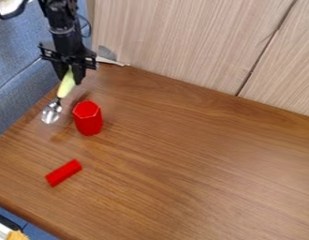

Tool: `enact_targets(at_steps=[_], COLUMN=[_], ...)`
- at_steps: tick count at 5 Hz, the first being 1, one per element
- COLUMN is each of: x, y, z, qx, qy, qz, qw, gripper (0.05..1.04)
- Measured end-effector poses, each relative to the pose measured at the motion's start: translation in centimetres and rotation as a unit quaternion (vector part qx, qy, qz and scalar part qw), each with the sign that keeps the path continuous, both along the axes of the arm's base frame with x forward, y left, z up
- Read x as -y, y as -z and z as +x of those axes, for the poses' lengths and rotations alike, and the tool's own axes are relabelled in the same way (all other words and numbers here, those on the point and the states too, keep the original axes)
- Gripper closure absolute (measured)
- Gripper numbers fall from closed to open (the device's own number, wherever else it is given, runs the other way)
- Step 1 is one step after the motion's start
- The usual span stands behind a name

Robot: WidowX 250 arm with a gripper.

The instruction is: Take the spoon and move the red object in the middle of the table

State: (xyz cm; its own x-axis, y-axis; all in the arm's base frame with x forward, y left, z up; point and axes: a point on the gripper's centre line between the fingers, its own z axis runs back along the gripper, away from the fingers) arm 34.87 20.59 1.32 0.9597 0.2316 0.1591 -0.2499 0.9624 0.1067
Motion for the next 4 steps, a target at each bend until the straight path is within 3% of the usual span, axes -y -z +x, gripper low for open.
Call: enact_targets(at_steps=[4], x=[5.3], y=[1.5], z=[1.7], qx=[-0.013], qy=[0.039], qz=[-0.019], qw=[0.9990], gripper=[0.690])
